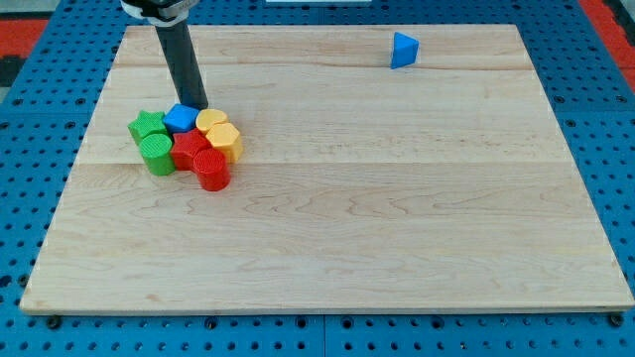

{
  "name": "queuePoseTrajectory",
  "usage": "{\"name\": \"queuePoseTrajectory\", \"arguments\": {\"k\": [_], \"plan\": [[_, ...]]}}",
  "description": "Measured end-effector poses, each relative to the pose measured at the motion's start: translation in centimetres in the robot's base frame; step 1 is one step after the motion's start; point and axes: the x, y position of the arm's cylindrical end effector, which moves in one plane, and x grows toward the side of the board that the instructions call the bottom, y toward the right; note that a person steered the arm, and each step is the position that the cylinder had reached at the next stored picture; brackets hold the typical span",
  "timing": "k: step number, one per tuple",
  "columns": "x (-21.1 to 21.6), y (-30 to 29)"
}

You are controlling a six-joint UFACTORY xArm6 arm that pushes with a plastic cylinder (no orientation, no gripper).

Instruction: Place the blue triangle at the bottom right of the red circle

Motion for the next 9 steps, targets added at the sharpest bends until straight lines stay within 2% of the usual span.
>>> {"name": "queuePoseTrajectory", "arguments": {"k": [1, 2, 3, 4, 5, 6, 7, 8, 9], "plan": [[0.0, 0.0], [-3.6, 2.1], [-6.0, 7.4], [-11.8, 11.5], [-14.2, 21.6], [-12.8, 26.4], [-9.1, 29.9], [-7.9, 31.6], [-5.2, 36.1]]}}
